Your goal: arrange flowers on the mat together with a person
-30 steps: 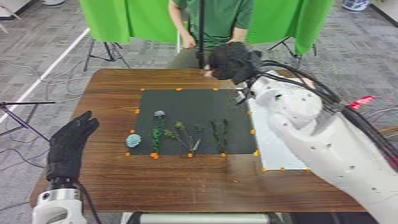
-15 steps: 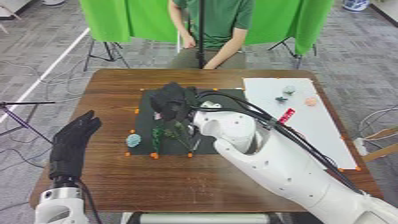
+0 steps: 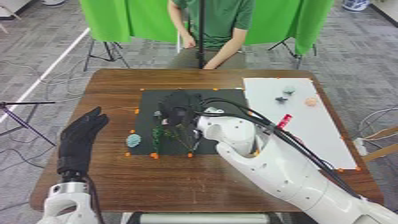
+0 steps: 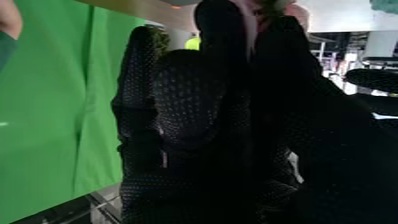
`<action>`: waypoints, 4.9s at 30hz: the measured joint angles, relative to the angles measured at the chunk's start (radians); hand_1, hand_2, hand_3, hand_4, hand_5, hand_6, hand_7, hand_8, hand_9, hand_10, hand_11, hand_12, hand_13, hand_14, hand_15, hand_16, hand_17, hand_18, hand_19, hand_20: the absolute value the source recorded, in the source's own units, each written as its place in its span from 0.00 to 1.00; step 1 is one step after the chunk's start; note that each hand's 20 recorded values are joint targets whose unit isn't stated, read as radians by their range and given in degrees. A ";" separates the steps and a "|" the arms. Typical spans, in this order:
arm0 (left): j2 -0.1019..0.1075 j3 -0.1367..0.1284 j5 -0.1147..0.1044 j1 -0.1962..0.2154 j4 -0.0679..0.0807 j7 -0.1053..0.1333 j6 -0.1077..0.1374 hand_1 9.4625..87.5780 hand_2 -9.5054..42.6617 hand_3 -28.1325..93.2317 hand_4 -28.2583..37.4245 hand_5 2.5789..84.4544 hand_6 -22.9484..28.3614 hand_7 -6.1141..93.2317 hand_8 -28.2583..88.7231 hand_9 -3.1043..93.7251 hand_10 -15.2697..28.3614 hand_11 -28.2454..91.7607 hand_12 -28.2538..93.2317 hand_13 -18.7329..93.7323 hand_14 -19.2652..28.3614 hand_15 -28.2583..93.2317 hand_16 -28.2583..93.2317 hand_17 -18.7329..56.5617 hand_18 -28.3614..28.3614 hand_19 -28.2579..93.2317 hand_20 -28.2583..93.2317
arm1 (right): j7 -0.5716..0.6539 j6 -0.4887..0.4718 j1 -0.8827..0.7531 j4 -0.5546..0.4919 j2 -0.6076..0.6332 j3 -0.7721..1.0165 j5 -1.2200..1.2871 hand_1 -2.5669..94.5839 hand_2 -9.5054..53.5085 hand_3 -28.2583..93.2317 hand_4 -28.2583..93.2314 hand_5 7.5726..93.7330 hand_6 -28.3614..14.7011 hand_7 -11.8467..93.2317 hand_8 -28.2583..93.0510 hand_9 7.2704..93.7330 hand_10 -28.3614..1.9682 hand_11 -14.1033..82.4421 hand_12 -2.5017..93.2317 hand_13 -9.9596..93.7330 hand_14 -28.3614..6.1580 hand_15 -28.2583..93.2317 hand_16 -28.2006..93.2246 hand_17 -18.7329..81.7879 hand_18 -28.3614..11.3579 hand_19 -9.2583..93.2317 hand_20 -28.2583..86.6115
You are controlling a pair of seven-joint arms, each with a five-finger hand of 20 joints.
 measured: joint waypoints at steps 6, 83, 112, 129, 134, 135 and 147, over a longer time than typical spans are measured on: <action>-0.003 0.009 0.001 -0.016 0.005 0.000 -0.003 0.32 0.26 0.74 0.14 0.56 0.53 0.18 0.19 0.52 0.66 0.40 0.35 0.51 0.73 0.33 0.23 0.38 0.67 0.29 0.38 | 0.007 0.000 -0.005 0.002 0.000 0.002 -0.003 0.57 0.00 0.76 0.00 0.76 0.75 0.30 0.23 0.84 0.61 0.28 0.29 0.87 0.66 0.74 0.46 0.56 0.36 0.61 0.59; -0.050 -0.011 -0.014 -0.011 0.030 0.097 -0.086 0.28 0.06 0.76 0.18 0.53 0.52 0.16 0.20 0.49 0.64 0.36 0.35 0.48 0.70 0.31 0.23 0.39 0.65 0.25 0.39 | -0.127 0.092 -1.148 -0.571 -0.238 1.107 1.359 0.11 0.26 0.88 0.07 0.35 0.55 0.19 0.16 0.31 0.50 0.17 0.10 0.33 0.58 0.28 0.29 0.33 0.56 0.09 0.43; -0.075 -0.014 0.009 -0.029 0.038 0.092 -0.149 0.28 0.04 0.76 0.18 0.53 0.52 0.16 0.20 0.50 0.64 0.37 0.35 0.48 0.71 0.31 0.23 0.38 0.66 0.25 0.38 | -0.125 0.148 -0.983 -0.532 -0.250 1.029 1.300 0.20 0.07 0.88 0.08 0.37 0.58 0.22 0.15 0.34 0.49 0.18 0.12 0.35 0.57 0.30 0.29 0.34 0.53 0.09 0.43; -0.073 -0.017 0.010 -0.031 0.040 0.093 -0.153 0.28 0.04 0.76 0.18 0.53 0.52 0.16 0.20 0.50 0.64 0.37 0.35 0.48 0.71 0.31 0.23 0.38 0.66 0.25 0.38 | -0.149 0.309 -0.885 -0.420 -0.110 0.988 0.923 0.24 0.00 0.84 0.00 0.42 0.61 0.27 0.14 0.43 0.47 0.23 0.20 0.48 0.51 0.35 0.34 0.42 0.44 0.19 0.52; -0.072 -0.017 0.010 -0.033 0.040 0.093 -0.152 0.28 0.05 0.76 0.18 0.53 0.52 0.16 0.20 0.50 0.64 0.37 0.35 0.48 0.71 0.31 0.23 0.38 0.66 0.25 0.38 | -0.081 0.408 -0.723 -0.259 0.029 0.963 0.685 0.24 0.00 0.82 0.00 0.43 0.60 0.26 0.14 0.44 0.45 0.25 0.22 0.53 0.50 0.36 0.37 0.45 0.41 0.26 0.54; -0.072 -0.017 0.011 -0.033 0.040 0.094 -0.152 0.28 0.04 0.76 0.18 0.53 0.52 0.16 0.20 0.50 0.64 0.37 0.35 0.48 0.71 0.31 0.23 0.38 0.66 0.25 0.38 | -0.054 0.387 -0.687 -0.232 0.053 0.962 0.653 0.24 0.00 0.82 0.00 0.45 0.59 0.26 0.15 0.45 0.45 0.25 0.22 0.54 0.49 0.37 0.37 0.45 0.41 0.26 0.54; -0.071 -0.014 0.011 -0.028 0.037 0.095 -0.146 0.28 0.05 0.76 0.18 0.53 0.52 0.16 0.20 0.50 0.64 0.37 0.35 0.48 0.71 0.32 0.23 0.38 0.65 0.25 0.38 | 0.031 0.019 -0.289 0.100 0.189 0.870 0.077 0.27 0.00 0.83 0.00 0.44 0.63 0.29 0.14 0.45 0.43 0.29 0.24 0.58 0.52 0.37 0.40 0.48 0.44 0.22 0.52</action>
